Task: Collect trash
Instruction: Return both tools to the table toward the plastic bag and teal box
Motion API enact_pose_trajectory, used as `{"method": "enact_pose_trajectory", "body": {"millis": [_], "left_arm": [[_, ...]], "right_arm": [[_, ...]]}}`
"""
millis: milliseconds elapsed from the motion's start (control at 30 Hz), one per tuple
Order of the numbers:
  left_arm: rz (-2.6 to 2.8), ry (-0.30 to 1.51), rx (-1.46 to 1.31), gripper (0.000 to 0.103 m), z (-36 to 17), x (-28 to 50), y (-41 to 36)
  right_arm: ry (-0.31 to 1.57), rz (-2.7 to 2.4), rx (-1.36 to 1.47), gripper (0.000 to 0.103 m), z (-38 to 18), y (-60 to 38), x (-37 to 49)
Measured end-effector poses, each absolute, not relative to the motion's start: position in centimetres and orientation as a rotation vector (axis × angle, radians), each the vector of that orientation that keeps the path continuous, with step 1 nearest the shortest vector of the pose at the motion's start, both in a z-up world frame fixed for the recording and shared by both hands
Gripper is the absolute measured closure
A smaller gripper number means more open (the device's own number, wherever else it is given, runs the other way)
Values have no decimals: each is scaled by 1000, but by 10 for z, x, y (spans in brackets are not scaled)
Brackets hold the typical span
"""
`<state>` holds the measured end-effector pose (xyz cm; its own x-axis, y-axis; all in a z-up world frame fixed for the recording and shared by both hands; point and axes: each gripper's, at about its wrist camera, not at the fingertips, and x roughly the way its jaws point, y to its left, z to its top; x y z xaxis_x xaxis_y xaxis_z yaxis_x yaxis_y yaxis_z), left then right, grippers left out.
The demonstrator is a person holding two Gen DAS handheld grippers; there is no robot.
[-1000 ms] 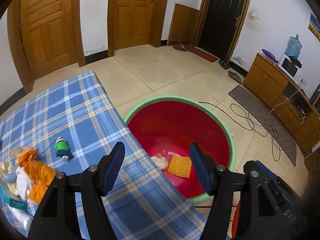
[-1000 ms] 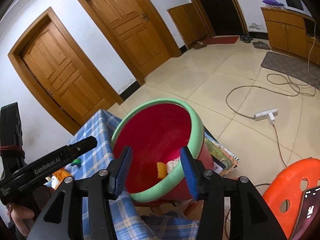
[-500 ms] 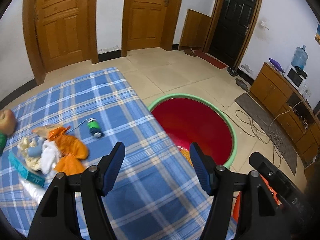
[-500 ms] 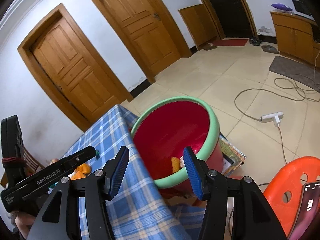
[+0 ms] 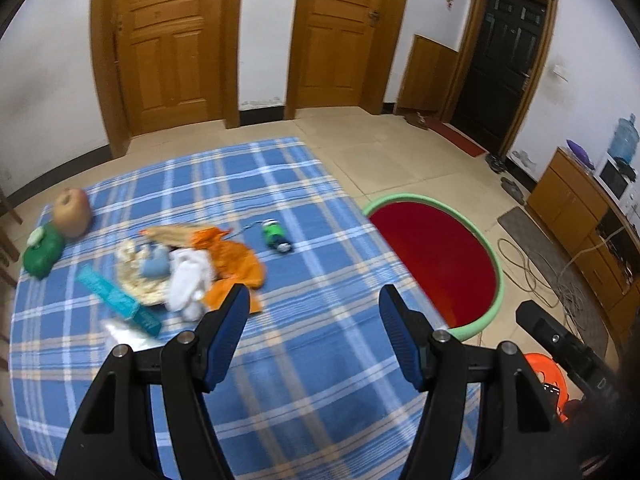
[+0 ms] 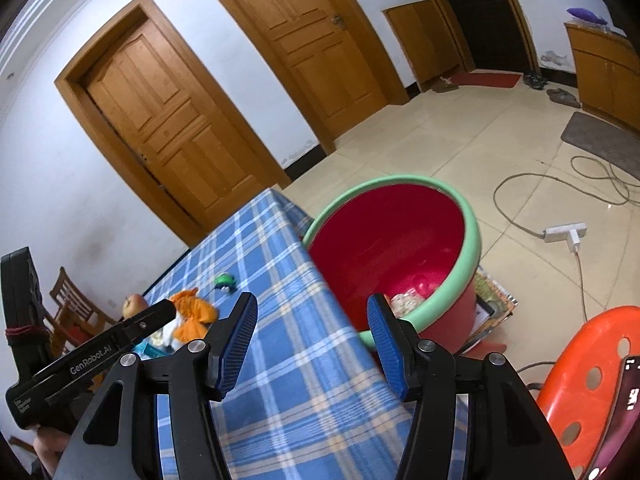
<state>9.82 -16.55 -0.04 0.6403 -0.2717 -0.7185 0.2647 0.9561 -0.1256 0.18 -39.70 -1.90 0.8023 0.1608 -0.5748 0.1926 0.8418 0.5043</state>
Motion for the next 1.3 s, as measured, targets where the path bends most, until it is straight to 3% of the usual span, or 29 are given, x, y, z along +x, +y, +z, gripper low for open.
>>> {"method": "enact_pose_trajectory", "body": {"millis": [633,1300], "left_arm": [[-34,893,-122,36,-36,96,-51],[19,952,-183,36,-79,125,-35]], "right_arm": [[706,71,548,44,-26,-353,8],[760,89,554,44,-43,-347,15]]}}
